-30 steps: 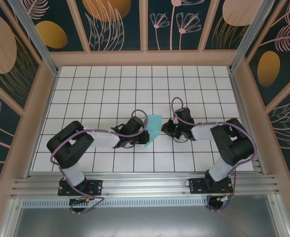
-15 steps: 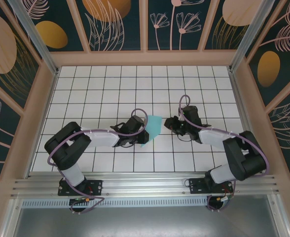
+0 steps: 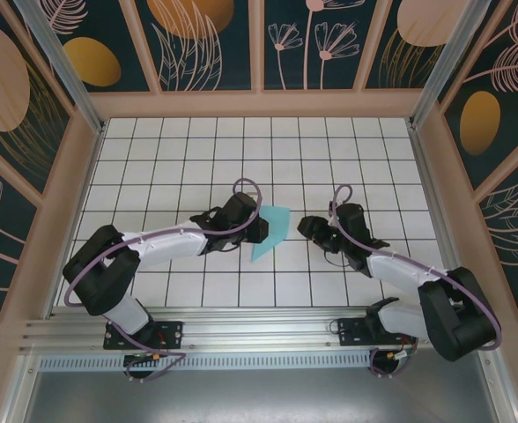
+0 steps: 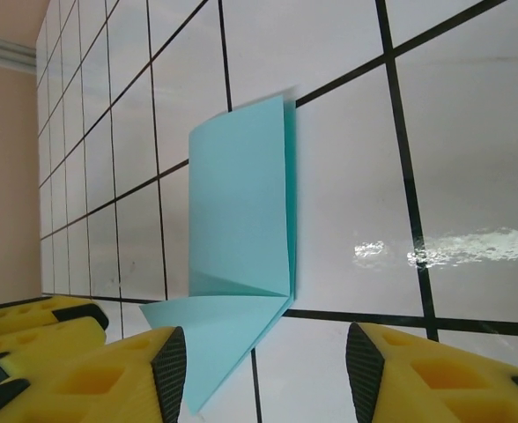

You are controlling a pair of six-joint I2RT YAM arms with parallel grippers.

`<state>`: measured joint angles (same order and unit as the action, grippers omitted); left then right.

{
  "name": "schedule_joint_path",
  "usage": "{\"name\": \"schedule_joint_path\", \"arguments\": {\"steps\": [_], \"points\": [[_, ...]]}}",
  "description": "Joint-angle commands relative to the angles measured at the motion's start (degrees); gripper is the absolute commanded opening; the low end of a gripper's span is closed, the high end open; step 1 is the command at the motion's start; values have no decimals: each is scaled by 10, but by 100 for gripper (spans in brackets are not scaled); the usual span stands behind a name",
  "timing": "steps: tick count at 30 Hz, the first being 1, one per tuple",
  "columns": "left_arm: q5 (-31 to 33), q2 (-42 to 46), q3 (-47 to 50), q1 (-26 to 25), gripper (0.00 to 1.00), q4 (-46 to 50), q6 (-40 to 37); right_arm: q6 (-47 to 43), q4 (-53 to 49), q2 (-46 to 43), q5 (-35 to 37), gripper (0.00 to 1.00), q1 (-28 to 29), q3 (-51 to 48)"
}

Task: Fold a paper plane with a square sheet of paper (pick it up from the middle)
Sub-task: Third fold the triangle at the center of the table.

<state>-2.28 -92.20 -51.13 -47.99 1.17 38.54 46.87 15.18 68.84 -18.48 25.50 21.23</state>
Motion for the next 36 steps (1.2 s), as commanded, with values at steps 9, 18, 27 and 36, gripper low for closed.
{"name": "schedule_joint_path", "arguments": {"steps": [9, 18, 27, 36], "points": [[-69, -50, -32, 37, 23, 1, 12, -17, -6, 68, 20, 55, 50, 34], [-87, -75, -39, 41, 20, 10, 7, 5, 36, 133, 0, 55, 75, 53], [-53, -21, -39, 40, 29, 21, -8, 13, 51, 165, -11, 55, 85, 66], [-137, -8, -13, 40, 26, -11, -8, 19, 60, 173, -12, 55, 87, 75]]}}
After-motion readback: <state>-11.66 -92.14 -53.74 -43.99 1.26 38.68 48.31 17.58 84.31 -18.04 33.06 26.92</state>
